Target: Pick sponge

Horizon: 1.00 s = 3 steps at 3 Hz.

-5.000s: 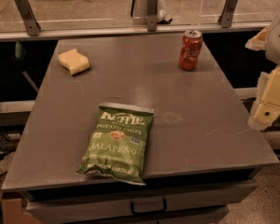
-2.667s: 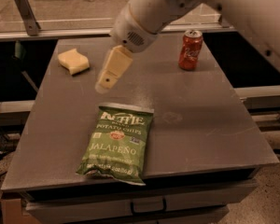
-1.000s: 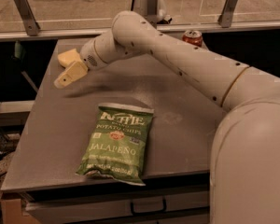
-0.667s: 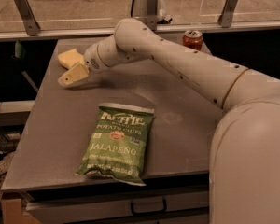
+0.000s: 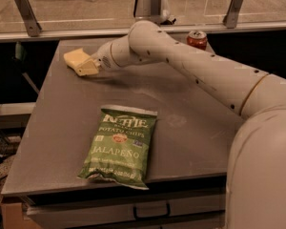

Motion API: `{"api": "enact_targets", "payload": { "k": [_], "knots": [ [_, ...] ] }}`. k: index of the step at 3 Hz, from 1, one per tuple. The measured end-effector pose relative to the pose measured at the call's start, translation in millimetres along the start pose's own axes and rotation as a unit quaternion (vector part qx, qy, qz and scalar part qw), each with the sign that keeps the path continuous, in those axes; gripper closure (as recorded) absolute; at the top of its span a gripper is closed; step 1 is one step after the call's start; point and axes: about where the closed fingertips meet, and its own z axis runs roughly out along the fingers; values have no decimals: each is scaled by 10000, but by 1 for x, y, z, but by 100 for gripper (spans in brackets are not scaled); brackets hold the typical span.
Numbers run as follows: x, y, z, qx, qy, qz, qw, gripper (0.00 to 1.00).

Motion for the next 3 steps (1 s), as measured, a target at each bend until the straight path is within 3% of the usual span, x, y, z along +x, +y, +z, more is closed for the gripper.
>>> {"api": "enact_targets", "payload": {
  "k": [1,2,3],
  "knots": [
    [-25,-6,-29,225,-315,-192,9991,89],
    [-37,2,-60,135,-590,-401,9974,100],
    [-42,18,-111,-70,-825,-830,9931,100]
  ]
}}
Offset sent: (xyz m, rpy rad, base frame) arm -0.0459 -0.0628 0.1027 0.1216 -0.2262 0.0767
